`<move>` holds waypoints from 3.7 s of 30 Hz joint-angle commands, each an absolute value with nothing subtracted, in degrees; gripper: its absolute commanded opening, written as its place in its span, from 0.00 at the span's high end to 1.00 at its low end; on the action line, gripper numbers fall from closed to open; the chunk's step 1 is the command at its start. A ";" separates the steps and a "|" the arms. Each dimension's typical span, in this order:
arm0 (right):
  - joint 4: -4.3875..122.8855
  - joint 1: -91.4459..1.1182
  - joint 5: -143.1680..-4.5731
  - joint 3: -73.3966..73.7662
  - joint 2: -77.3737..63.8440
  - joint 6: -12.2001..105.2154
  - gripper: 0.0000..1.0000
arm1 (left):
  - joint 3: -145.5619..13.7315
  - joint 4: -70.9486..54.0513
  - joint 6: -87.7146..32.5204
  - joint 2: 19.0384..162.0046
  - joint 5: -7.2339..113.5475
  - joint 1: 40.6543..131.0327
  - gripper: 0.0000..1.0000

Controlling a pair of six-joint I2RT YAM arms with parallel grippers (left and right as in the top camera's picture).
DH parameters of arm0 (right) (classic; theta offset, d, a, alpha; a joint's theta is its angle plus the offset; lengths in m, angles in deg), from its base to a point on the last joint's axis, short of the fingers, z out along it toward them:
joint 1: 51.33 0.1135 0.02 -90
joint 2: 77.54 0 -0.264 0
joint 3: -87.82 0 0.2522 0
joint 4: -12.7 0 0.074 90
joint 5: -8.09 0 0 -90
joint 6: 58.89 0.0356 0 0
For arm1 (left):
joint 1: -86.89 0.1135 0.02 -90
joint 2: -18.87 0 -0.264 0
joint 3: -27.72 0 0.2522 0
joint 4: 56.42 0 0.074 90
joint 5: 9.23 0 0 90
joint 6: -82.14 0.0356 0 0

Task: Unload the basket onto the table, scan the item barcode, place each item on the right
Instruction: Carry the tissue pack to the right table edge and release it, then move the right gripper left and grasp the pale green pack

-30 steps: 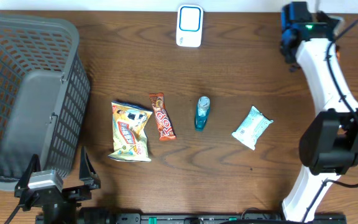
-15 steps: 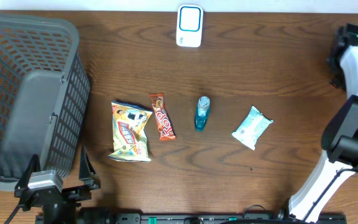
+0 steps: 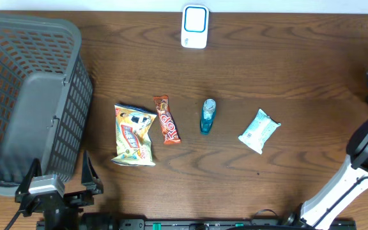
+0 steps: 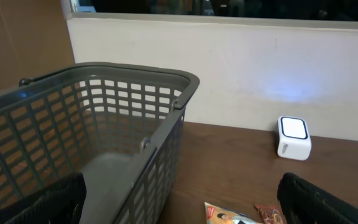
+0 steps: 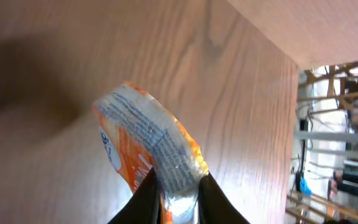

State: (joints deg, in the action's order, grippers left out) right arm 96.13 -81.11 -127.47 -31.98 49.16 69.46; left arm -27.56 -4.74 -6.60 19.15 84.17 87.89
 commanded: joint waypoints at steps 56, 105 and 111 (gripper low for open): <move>98.30 -77.48 -59.50 10.88 -16.68 58.83 0.01 | -27.49 -5.01 -7.11 19.04 84.89 87.67 0.02; 43.06 -55.93 -63.30 43.56 21.35 69.20 0.33 | -27.49 -4.98 -7.08 19.04 84.89 87.67 0.02; 44.05 -55.93 -60.79 43.58 21.35 69.20 0.31 | -27.49 -4.98 -7.08 19.04 84.91 87.67 0.02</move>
